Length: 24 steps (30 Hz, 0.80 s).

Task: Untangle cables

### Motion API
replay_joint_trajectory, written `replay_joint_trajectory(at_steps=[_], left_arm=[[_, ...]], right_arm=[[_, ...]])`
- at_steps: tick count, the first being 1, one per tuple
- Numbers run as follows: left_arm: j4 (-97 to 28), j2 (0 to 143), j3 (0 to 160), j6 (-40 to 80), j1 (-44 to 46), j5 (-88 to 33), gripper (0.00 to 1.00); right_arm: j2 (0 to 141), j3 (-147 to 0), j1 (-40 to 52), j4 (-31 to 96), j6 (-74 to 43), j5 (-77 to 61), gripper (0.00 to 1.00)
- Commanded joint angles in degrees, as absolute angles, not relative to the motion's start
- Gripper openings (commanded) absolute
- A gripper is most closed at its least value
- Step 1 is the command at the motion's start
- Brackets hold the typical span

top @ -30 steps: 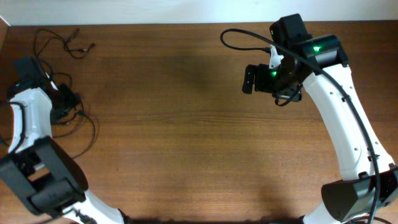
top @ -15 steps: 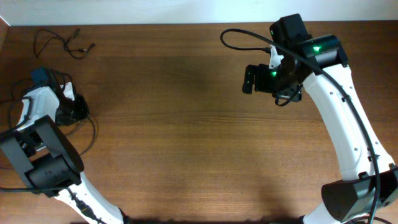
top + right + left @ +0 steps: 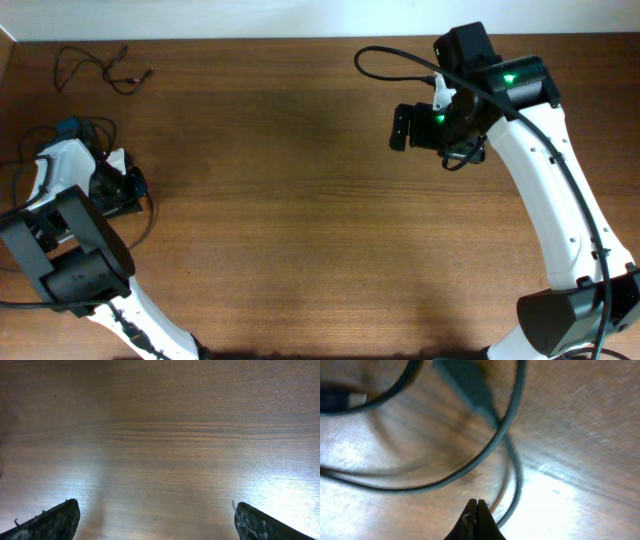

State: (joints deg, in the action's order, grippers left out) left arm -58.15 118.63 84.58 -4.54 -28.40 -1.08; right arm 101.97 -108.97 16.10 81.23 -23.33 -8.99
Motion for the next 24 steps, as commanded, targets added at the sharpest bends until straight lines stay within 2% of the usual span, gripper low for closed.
replay_joint_trajectory(at_steps=[1, 5, 6, 8, 9, 15, 18, 21, 24], left_arm=[[-59.0, 119.5, 84.7, -4.8, -28.5, 3.2, 0.0], [-58.7, 119.4, 87.2, -4.8, -28.5, 2.4, 0.01], [-57.9, 119.4, 87.3, -4.8, -28.5, 2.5, 0.18], [-56.6, 119.5, 87.3, -4.5, -28.5, 2.6, 0.41], [-55.9, 119.5, 87.3, -3.0, -28.5, 2.5, 0.45], [-53.3, 119.5, 87.3, -0.9, -28.5, 1.9, 0.5], [-52.8, 119.6, 87.3, -9.0, -28.5, -0.5, 0.53], [-52.8, 120.9, 87.3, -9.3, -28.5, -0.7, 0.47], [-53.2, 122.9, 87.0, -10.9, -28.5, -0.4, 0.46]], right_arm=[[102.1, -109.7, 16.0, 81.3, -22.8, -8.3, 0.98], [102.1, -109.7, 16.0, 81.3, -22.8, -8.3, 0.99], [102.1, -109.7, 16.0, 81.3, -22.8, -8.3, 0.98], [102.1, -109.7, 16.0, 81.3, -22.8, -8.3, 0.98], [102.1, -109.7, 16.0, 81.3, -22.8, -8.3, 0.98], [102.1, -109.7, 16.0, 81.3, -22.7, -8.3, 0.98], [102.1, -109.7, 16.0, 81.3, -22.8, -8.3, 0.98], [102.1, -109.7, 16.0, 81.3, -22.8, -8.3, 0.99], [102.1, -109.7, 16.0, 81.3, -22.8, -8.3, 0.98]])
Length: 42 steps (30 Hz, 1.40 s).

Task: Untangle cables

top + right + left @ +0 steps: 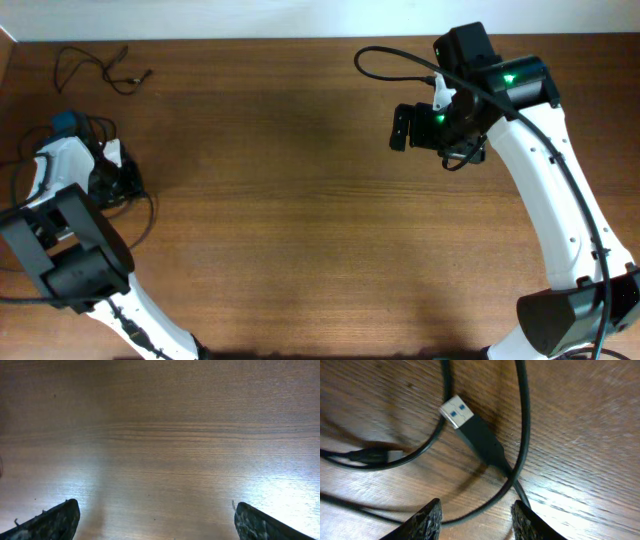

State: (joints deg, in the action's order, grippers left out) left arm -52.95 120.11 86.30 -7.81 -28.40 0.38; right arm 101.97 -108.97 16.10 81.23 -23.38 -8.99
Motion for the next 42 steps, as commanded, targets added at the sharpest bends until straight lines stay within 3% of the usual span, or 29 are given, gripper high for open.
replay_joint_trajectory(at_steps=[1, 4, 5, 6, 7, 14, 23, 28, 32, 34, 36, 38, 42], left_arm=[[-53.2, 123.3, 87.0, -12.8, -28.6, -0.2, 0.36], [-52.6, 123.3, 87.0, -13.8, -28.9, 2.0, 0.31], [-52.3, 123.3, 87.0, -13.8, -29.1, 1.9, 0.25], [-52.2, 123.3, 87.0, -13.8, -29.3, 2.0, 0.08], [-52.3, 123.3, 87.0, -13.8, -29.4, 1.9, 0.0], [-56.2, 120.6, 89.6, -12.8, -29.3, -0.1, 0.0], [-61.3, 108.3, 91.2, -16.4, -29.3, -11.2, 0.0], [-66.3, 108.4, 86.3, -16.4, -29.2, -8.4, 0.0], [-66.9, 108.4, 80.1, -14.2, -29.3, 1.9, 0.0], [-66.4, 108.4, 78.7, -10.9, -29.3, 8.0, 0.31], [-65.2, 108.4, 78.7, -9.7, -29.4, 7.9, 0.47], [-63.9, 108.4, 78.8, -9.7, -29.4, 7.2, 0.49], [-59.2, 108.4, 79.5, -14.9, -29.4, -7.9, 0.5]], right_arm=[[102.1, -109.7, 16.0, 81.3, -22.8, -8.3, 0.98], [102.1, -109.7, 16.0, 81.2, -22.8, -8.3, 0.98], [102.1, -109.7, 16.0, 81.2, -22.7, -8.3, 0.98], [102.1, -109.7, 16.0, 81.3, -22.8, -8.3, 0.98], [102.1, -109.7, 16.0, 81.3, -22.8, -8.3, 0.98], [102.1, -109.7, 16.0, 81.3, -22.8, -8.3, 0.98], [102.1, -109.7, 16.0, 81.2, -22.8, -8.3, 0.98], [102.1, -109.7, 16.0, 81.3, -22.8, -8.3, 0.98], [102.1, -109.7, 16.0, 81.2, -22.8, -8.3, 0.98], [102.1, -109.7, 16.0, 81.2, -22.8, -8.3, 0.98], [102.1, -109.7, 16.0, 81.2, -22.8, -8.3, 0.98], [102.1, -109.7, 16.0, 81.2, -22.8, -8.3, 0.99], [102.1, -109.7, 16.0, 81.2, -22.8, -8.3, 0.98]])
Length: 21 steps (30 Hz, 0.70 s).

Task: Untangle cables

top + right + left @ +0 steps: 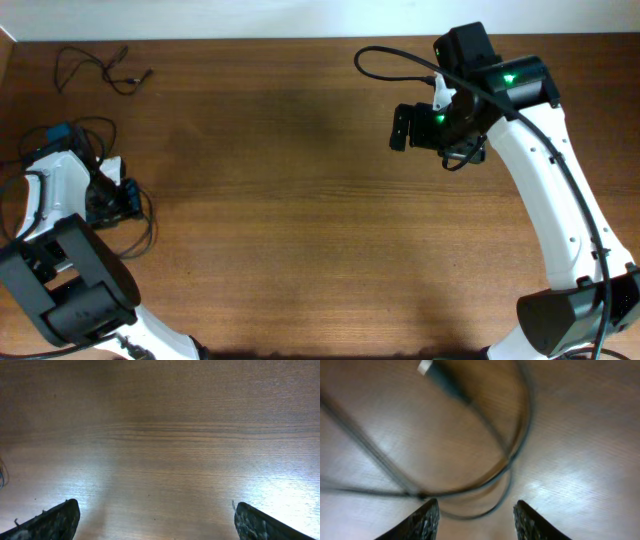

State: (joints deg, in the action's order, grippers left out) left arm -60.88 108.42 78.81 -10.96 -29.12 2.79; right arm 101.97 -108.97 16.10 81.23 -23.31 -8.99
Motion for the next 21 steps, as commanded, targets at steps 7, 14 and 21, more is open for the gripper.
replay_joint_trajectory(at_steps=[7, 14, 21], left_arm=[[-53.1, 108.4, 79.5, -16.4, -29.4, -9.9, 0.57], [-51.9, 111.2, 79.4, -15.9, -29.3, -9.7, 0.66], [-51.1, 115.5, 76.9, -13.9, -27.0, -0.6, 0.55]], right_arm=[[102.1, -109.7, 16.0, 81.3, -22.8, -8.3, 0.98], [102.1, -109.7, 16.0, 81.2, -22.8, -8.3, 0.98], [102.1, -109.7, 16.0, 81.3, -22.8, -8.3, 0.98]])
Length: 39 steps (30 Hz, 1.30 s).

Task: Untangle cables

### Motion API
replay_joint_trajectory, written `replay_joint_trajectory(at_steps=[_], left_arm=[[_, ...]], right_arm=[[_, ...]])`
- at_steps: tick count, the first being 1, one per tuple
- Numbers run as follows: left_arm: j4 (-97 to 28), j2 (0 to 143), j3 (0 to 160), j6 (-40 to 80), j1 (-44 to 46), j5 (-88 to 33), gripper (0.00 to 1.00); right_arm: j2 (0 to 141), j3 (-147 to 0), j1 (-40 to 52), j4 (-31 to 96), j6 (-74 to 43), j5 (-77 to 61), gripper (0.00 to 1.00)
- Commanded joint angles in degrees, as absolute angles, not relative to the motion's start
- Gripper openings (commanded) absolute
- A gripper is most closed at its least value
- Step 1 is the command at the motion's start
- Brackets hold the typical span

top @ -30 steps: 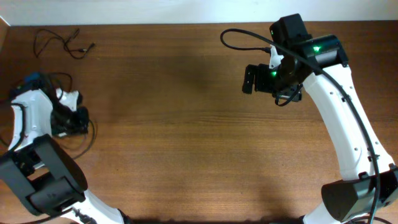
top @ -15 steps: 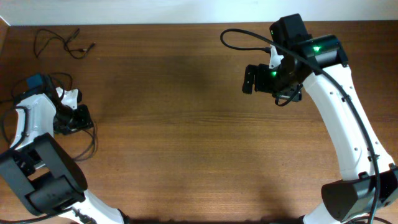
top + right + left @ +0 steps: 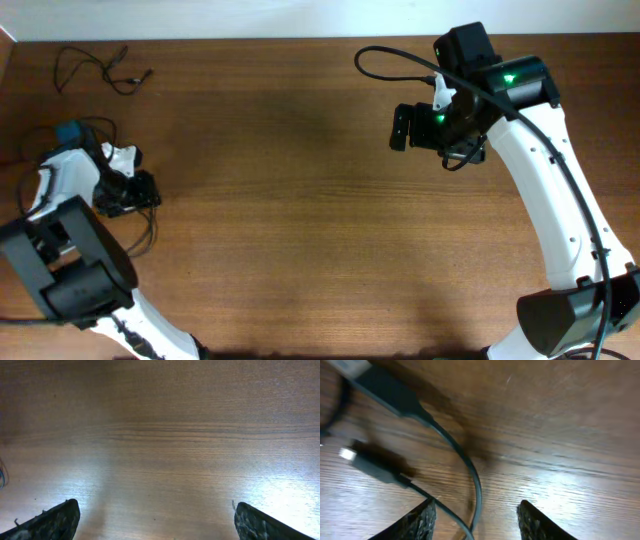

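Observation:
A dark cable (image 3: 476, 485) with two USB plugs lies in loops at the table's left edge, with one plug (image 3: 387, 391) at the top of the left wrist view and another plug (image 3: 372, 466) lower left. My left gripper (image 3: 477, 522) is open right above it, and a strand of cable runs between the fingers. Overhead, the left gripper (image 3: 140, 188) sits over the cable loops (image 3: 150, 218). My right gripper (image 3: 157, 525) is open over bare wood with nothing between its fingers, and overhead the right gripper (image 3: 401, 127) hangs far off at the upper right.
A thin black cable (image 3: 100, 65) lies by itself at the table's far left corner. The brown wooden table (image 3: 300, 220) stretches between the two arms. The right arm's own black cable (image 3: 390, 52) arcs above it.
My left gripper, still open, has shifted a little to the right over the cable pile. Its view now shows two plugs and a strand between the fingers. The right arm has not moved.
My left gripper was shut low on the table, close by a cable loop. Then it stood open over a USB plug, then open over a wide loop. Now it is open astride a strand near two plugs. My right gripper stayed open and still throughout.

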State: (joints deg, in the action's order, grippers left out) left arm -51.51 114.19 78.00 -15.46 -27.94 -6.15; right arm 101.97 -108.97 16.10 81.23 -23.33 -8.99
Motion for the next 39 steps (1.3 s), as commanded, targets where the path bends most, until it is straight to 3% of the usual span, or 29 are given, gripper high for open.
replay_joint_trajectory(at_steps=[1, 8, 12, 15, 16, 22, 30, 32, 33, 39], left_arm=[[-51.0, 115.6, 76.8, -12.4, -27.0, 0.8, 0.56], [-49.9, 117.2, 75.1, -9.3, -27.0, 2.4, 0.57], [-49.8, 117.3, 74.9, -9.3, -27.0, 2.4, 0.32], [-51.4, 117.3, 74.9, -9.3, -27.0, 2.6, 0.01], [-52.3, 117.3, 74.9, -9.3, -27.0, 3.1, 0.0], [-60.3, 117.3, 74.9, -8.2, -27.0, 15.3, 0.0], [-67.1, 117.3, 74.9, -4.5, -28.9, 18.4, 0.01], [-67.2, 117.3, 74.9, -3.5, -29.8, 19.8, 0.31], [-67.1, 117.3, 74.9, -2.4, -30.4, 19.7, 0.38], [-65.3, 117.2, 79.4, -4.8, -31.2, 14.2, 0.42]], right_arm=[[102.1, -109.7, 16.0, 81.2, -22.8, -8.3, 0.98], [102.1, -109.7, 16.0, 81.2, -22.8, -8.3, 0.98], [102.1, -109.7, 16.0, 81.2, -22.8, -8.3, 0.99], [102.1, -109.7, 16.0, 81.2, -22.8, -8.3, 0.98], [102.1, -109.7, 16.0, 81.3, -22.8, -8.3, 0.98], [102.1, -109.7, 16.0, 81.3, -22.8, -8.3, 0.98], [102.1, -109.7, 16.0, 81.3, -22.8, -8.3, 0.98], [102.1, -109.7, 16.0, 81.2, -22.8, -8.3, 0.98], [102.1, -109.7, 16.0, 81.3, -22.8, -8.3, 0.98], [102.1, -109.7, 16.0, 81.3, -22.8, -8.3, 0.99]])
